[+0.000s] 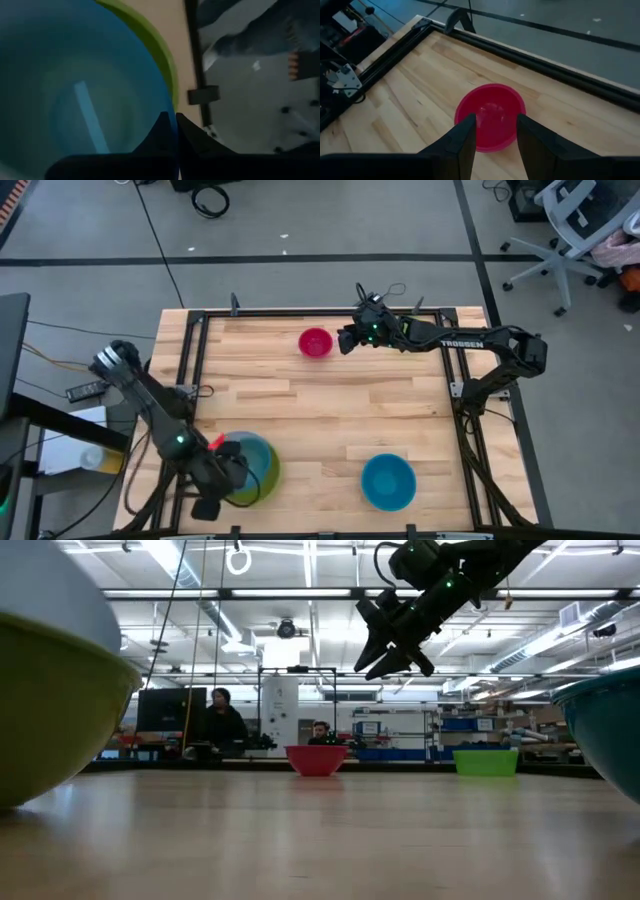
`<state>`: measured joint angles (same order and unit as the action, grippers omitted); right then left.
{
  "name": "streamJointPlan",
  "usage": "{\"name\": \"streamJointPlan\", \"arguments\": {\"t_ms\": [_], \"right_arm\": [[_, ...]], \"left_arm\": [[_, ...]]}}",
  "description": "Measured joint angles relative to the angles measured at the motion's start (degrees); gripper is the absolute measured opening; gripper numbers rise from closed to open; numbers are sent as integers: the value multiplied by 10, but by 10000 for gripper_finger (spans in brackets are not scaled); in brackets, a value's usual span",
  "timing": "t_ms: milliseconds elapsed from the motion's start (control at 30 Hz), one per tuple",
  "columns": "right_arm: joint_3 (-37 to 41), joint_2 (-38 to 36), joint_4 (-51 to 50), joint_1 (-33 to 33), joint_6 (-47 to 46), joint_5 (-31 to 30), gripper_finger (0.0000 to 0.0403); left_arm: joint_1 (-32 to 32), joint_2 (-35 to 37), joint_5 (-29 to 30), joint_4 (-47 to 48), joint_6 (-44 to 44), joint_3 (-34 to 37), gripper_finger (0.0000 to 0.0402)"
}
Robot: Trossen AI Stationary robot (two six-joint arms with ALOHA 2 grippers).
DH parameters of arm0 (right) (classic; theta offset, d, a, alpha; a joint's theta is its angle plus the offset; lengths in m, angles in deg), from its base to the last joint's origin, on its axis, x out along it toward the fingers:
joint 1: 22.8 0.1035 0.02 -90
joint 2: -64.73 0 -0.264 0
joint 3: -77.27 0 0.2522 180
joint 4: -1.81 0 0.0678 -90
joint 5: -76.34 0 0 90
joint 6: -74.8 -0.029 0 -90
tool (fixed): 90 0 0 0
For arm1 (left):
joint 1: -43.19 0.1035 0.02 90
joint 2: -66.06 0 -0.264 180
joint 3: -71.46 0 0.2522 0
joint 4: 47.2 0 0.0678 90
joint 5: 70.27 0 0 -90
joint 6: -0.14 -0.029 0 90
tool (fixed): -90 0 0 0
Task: Nest bowls inside each other
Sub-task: Stack the light blue bowl on top of the green bowl, then stack the blue bowl on top of the light blue bowl
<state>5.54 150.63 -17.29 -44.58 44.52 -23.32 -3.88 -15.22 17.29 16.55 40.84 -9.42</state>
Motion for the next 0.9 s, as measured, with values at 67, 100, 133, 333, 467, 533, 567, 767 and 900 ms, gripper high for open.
{"name": "streamJointPlan", "arguments": {"t_ms": [67,100,133,333,467,533,567,767,900], "right_arm": [[0,-2,-12,7,-26,0,145],[0,-3,-12,14,-35,0,145],[0,-3,-15,22,-43,1,145],[0,-3,-94,89,-119,-7,145],[0,-3,-184,144,-155,-16,145],[1,-6,-236,169,-183,-19,145],[1,-8,-261,183,-200,-20,145],[1,-46,-391,263,-306,-31,145],[1,-78,-464,308,-387,-36,145]], "left_arm": [[-3,-18,3,4,-7,0,6],[-3,-24,6,6,-12,0,7],[-3,-29,10,10,-13,0,8],[4,-34,25,15,28,0,28],[4,-28,31,-13,39,1,75],[3,-26,30,-30,39,0,107],[3,-25,31,-35,38,0,124],[18,-21,43,-4,24,0,227],[45,-21,44,14,19,0,259]]}}
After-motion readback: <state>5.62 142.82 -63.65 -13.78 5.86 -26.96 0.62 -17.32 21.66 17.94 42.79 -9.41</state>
